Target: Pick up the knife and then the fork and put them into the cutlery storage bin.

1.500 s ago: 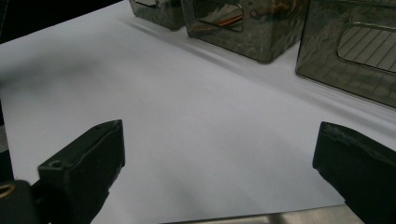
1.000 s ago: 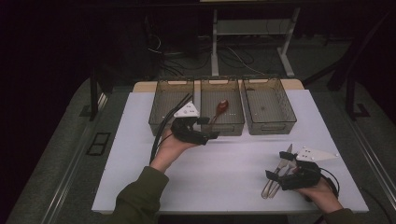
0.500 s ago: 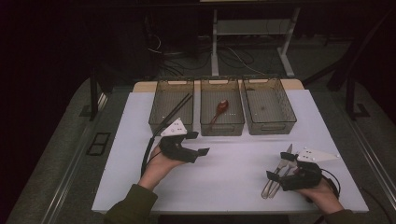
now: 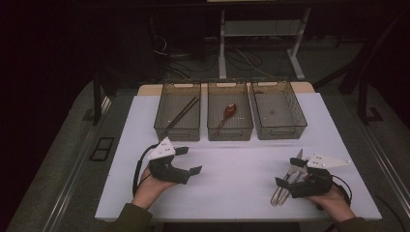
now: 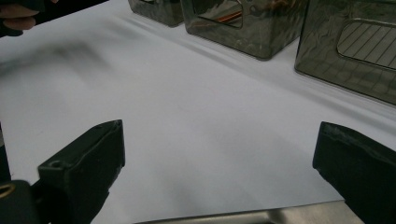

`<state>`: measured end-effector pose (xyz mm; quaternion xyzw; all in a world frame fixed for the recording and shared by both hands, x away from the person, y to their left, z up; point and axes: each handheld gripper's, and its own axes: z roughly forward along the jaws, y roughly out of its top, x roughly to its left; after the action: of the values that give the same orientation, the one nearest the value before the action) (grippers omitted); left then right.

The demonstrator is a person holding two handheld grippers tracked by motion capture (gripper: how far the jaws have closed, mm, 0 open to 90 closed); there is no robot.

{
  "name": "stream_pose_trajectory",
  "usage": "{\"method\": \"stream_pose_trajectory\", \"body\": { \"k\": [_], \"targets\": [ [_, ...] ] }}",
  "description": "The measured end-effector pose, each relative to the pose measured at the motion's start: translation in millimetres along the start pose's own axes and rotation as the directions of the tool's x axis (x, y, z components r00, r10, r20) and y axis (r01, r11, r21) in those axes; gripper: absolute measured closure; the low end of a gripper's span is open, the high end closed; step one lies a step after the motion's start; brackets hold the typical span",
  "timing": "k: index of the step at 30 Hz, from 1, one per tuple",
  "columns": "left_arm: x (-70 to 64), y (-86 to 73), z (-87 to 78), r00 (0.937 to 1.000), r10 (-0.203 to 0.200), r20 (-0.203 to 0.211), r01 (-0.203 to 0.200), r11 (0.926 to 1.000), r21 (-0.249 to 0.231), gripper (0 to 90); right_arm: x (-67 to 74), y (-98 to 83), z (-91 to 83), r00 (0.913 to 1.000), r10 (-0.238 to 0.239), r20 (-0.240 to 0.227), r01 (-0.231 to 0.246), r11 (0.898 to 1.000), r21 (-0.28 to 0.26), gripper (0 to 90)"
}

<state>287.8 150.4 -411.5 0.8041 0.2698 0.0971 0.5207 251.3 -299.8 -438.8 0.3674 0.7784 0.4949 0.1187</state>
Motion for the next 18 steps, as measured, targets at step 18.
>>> {"method": "stream_pose_trajectory", "body": {
  "k": [18],
  "targets": [
    [-10.5, -30.8, -18.8, 0.9978, -0.015, -0.065, 0.018, 0.9984, 0.053, 0.0, -3.2, 2.7, -9.7, 0.9998, 0.018, -0.005, -0.017, 0.997, 0.078, 19.9]
  ]
}}
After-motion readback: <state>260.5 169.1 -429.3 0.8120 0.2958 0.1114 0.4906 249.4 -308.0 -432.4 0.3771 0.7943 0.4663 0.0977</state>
